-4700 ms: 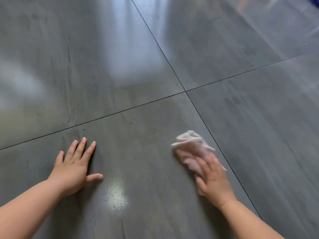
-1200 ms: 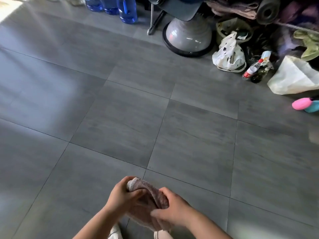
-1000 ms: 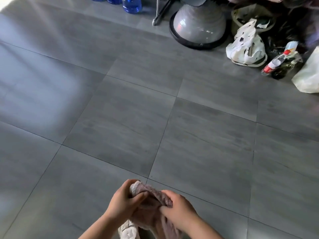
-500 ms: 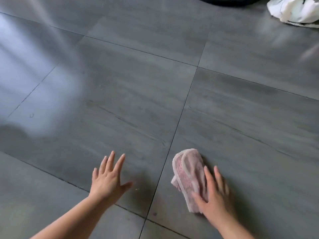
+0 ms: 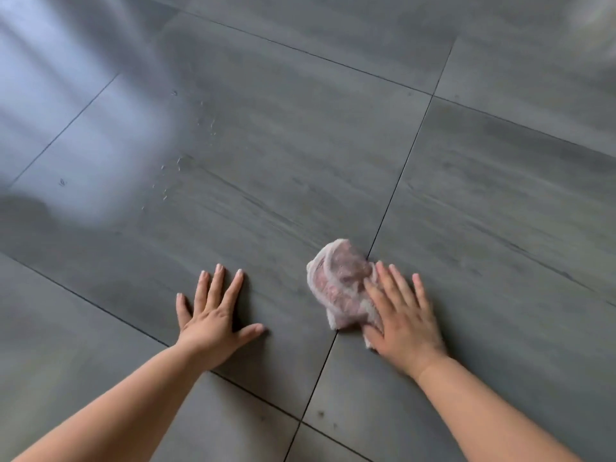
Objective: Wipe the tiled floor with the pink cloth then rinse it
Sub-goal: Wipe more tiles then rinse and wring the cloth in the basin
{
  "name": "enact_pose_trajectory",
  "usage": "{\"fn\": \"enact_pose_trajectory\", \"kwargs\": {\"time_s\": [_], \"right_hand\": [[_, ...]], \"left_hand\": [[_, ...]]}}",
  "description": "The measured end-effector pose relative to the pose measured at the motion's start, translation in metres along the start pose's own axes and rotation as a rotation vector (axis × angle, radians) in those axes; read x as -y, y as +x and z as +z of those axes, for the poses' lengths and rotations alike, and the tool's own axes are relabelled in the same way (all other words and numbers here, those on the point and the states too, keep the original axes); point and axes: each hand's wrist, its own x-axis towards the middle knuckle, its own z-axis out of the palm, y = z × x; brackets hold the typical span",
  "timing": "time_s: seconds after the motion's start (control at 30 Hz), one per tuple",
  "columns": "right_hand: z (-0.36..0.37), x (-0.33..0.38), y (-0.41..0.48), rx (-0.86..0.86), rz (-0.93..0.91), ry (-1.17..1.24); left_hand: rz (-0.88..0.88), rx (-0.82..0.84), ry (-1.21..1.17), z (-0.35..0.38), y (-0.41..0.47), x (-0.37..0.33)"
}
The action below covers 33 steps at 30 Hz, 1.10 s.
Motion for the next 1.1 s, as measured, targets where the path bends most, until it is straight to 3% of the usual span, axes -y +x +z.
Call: {"fn": "enact_pose_trajectory", "kwargs": {"time_s": [0.13,0.2,0.27,0.37,0.43,0.47,0.57,0.63,0.7,0.77,0.87,0.93,1.0,1.03,1.1], "right_hand": [[-0.009,0.008,0.021,0.033,0.32,0.003],[-0.007,0.04,0.013,0.033,0.33,0.054],[0.0,0.09,-0.015,0.021,0.07,0.092],[0.002,0.139,-0.052,0.093,-0.537,0.013],[0.002,0.125,-0.038,0.085,-0.643,-0.008],[0.002,0.111,-0.025,0.041,-0.558,0.009],[0.005,0.048,0.016,-0.082,0.001,-0.01],[-0.002,0.029,0.03,-0.045,0.323,0.035],[-0.004,0.048,0.026,-0.032,0.421,0.045],[0.006,0.093,0.001,-0.087,0.203,0.029],[0.014,0.156,-0.045,-0.018,-0.428,0.023],[0.018,0.152,-0.038,0.024,-0.616,-0.015],[0.016,0.121,-0.005,-0.034,-0.48,-0.025],[0.017,0.099,0.013,-0.106,-0.314,-0.027],[0.007,0.052,0.041,-0.069,0.186,0.021]], "left_hand": [[0.067,-0.055,-0.01,-0.005,-0.019,0.031],[-0.031,-0.145,-0.082,0.003,-0.042,0.053],[-0.161,-0.178,-0.125,0.014,-0.063,0.075],[-0.285,-0.14,-0.166,0.018,-0.07,0.094],[-0.293,-0.115,-0.165,0.017,-0.067,0.097],[-0.292,-0.1,-0.162,0.017,-0.066,0.098],[-0.265,-0.049,-0.137,0.015,-0.065,0.102],[-0.265,-0.019,-0.116,0.012,-0.065,0.104],[-0.257,-0.035,-0.091,0.011,-0.066,0.104],[-0.251,-0.058,-0.092,0.01,-0.066,0.102],[-0.256,-0.051,-0.096,0.009,-0.067,0.102],[-0.25,-0.059,-0.118,0.009,-0.067,0.104],[-0.228,-0.059,-0.126,0.007,-0.067,0.111],[-0.218,-0.051,-0.122,0.005,-0.068,0.115],[-0.201,-0.044,-0.122,0.003,-0.068,0.118]]}}
